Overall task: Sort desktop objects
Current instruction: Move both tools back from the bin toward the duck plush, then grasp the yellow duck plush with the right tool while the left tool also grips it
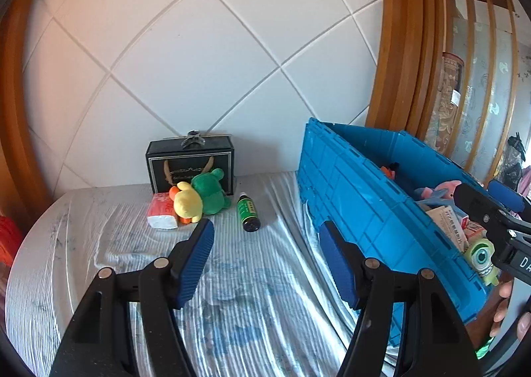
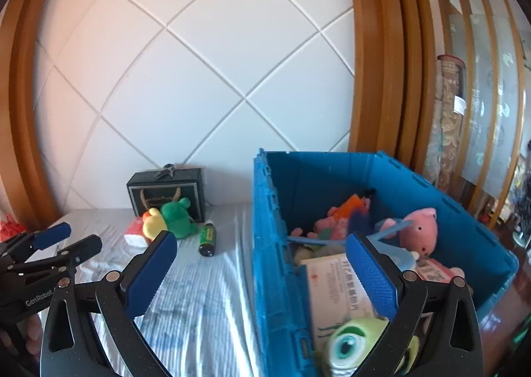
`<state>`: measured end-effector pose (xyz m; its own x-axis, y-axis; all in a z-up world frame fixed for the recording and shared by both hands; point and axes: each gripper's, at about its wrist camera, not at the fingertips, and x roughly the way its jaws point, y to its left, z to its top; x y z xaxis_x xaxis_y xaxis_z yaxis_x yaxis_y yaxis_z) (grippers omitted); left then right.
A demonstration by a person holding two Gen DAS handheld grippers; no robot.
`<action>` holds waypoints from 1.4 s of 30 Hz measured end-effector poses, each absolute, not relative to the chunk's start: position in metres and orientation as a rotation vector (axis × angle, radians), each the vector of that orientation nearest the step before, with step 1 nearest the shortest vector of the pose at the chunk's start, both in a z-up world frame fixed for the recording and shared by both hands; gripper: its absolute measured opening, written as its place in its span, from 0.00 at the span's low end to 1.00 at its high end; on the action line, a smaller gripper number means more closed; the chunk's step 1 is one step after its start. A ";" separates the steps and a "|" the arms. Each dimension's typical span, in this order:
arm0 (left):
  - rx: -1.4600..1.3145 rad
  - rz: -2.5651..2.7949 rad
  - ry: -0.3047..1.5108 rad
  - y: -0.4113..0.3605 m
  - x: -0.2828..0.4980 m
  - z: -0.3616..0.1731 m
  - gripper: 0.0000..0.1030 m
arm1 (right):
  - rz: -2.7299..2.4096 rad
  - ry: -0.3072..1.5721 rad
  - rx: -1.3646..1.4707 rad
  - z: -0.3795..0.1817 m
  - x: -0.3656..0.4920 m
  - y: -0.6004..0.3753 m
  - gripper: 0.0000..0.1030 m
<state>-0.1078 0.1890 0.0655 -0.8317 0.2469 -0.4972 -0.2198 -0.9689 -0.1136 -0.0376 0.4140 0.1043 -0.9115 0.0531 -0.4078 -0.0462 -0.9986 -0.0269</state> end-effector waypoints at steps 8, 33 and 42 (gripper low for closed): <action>-0.913 2.837 -0.157 0.128 -0.152 0.029 0.63 | 3.083 -0.113 -0.807 0.078 -0.096 0.348 1.00; -1.402 2.950 -0.048 0.084 -0.557 -0.143 0.63 | 2.858 0.021 -1.373 -0.144 -0.373 0.330 1.00; -1.177 2.707 0.265 0.132 -0.485 -0.167 0.63 | 2.783 0.103 -1.283 -0.152 -0.390 0.357 1.00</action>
